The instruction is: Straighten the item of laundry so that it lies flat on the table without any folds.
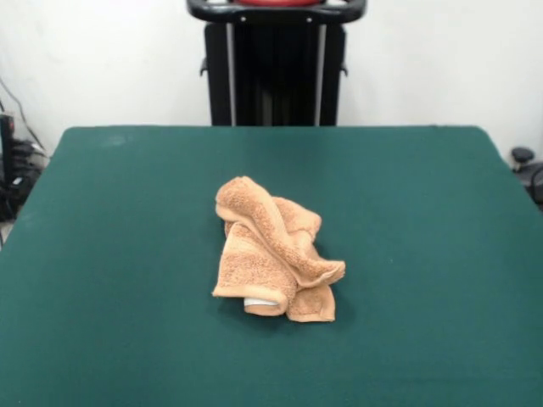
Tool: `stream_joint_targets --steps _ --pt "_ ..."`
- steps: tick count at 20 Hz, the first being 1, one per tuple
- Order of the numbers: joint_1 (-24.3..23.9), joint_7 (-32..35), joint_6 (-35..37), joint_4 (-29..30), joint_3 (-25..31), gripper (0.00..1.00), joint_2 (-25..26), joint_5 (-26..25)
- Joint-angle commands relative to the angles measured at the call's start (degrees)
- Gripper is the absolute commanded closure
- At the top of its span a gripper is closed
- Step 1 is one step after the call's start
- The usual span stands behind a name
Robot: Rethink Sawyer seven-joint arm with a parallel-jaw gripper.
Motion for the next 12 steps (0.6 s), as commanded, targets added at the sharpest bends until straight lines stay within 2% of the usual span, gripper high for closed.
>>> stream_joint_targets --steps 1,12 --pt "-1.34 -11.35 -2.56 18.45 8.19 0.0 -2.91 -3.51" --pt "-4.36 -6.88 -6.42 29.39 10.73 0.0 -8.02 -6.69"
